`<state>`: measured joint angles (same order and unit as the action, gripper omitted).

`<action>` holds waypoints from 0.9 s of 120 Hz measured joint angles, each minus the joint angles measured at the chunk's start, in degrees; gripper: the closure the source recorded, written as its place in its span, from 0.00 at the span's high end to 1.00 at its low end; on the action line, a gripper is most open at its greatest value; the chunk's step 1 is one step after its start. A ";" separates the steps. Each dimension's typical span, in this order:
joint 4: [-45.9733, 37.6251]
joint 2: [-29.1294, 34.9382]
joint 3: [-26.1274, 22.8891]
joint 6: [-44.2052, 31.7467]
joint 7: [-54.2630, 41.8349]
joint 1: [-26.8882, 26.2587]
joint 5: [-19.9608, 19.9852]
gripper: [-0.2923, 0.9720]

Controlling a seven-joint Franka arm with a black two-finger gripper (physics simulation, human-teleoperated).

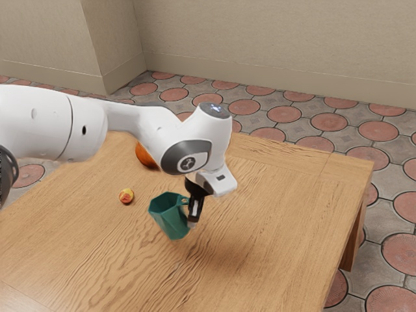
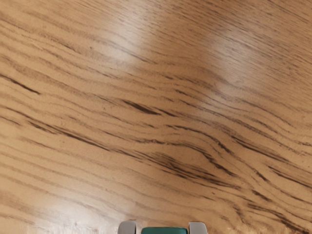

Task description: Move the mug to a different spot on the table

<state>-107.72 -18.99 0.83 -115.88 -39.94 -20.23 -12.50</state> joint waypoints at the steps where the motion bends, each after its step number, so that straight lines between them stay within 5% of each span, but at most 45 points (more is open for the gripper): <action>1: 0.27 -0.06 0.16 0.24 0.03 0.01 -0.16 0.19; 57: 23.39 -14.58 2.59 15.99 0.40 4.62 -2.43 0.16; 108: 32.97 -24.11 3.84 22.23 -0.84 6.93 -2.36 0.16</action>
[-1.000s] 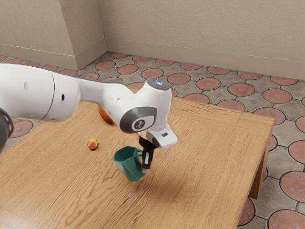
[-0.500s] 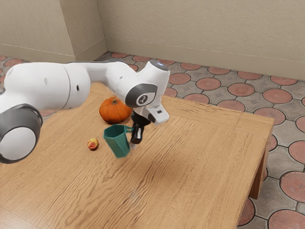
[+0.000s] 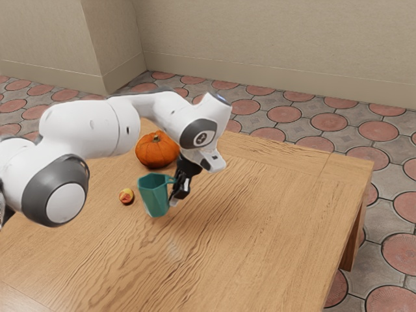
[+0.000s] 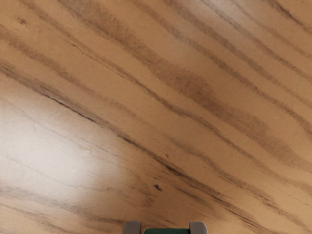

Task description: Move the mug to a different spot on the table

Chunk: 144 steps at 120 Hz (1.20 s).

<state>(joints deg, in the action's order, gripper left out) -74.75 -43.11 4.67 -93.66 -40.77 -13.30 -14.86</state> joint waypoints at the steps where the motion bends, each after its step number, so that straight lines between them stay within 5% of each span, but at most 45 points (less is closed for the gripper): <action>1: 0.16 -0.16 0.00 0.03 -0.02 -0.01 0.01 0.16; 52: 3.61 -5.83 -0.01 0.55 -0.69 0.01 0.34 0.16; 82: 3.64 -5.98 -0.02 1.34 -1.03 0.03 1.33 0.53; 107: 3.63 -5.20 -0.02 1.64 -1.25 0.03 1.54 0.68; 124: 3.35 -0.68 -0.08 1.73 -1.40 -0.35 4.38 0.72; 144: -3.92 13.47 -0.31 1.77 -1.81 -0.55 12.67 0.75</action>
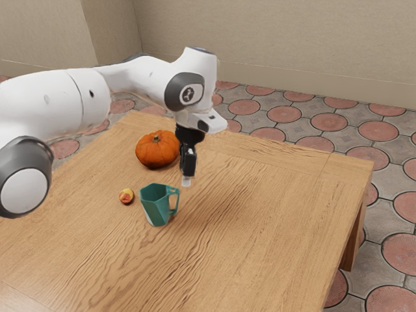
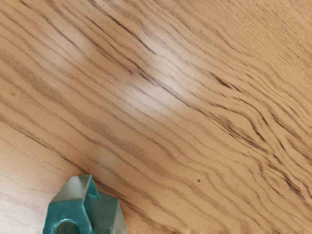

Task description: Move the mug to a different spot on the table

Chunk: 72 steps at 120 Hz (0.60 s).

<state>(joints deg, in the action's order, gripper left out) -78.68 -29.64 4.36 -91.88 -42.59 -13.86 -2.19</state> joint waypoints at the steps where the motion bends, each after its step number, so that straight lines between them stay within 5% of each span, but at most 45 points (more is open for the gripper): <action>1: -0.68 0.90 -0.01 0.00 -0.03 -0.01 0.39 0.75; 30: -12.87 20.94 0.14 -0.11 -1.71 0.19 5.06 0.76; 72: -13.48 25.46 0.21 -0.20 -3.91 0.56 3.49 0.77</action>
<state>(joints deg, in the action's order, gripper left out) -92.16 -4.18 4.57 -92.08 -46.50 -13.30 1.31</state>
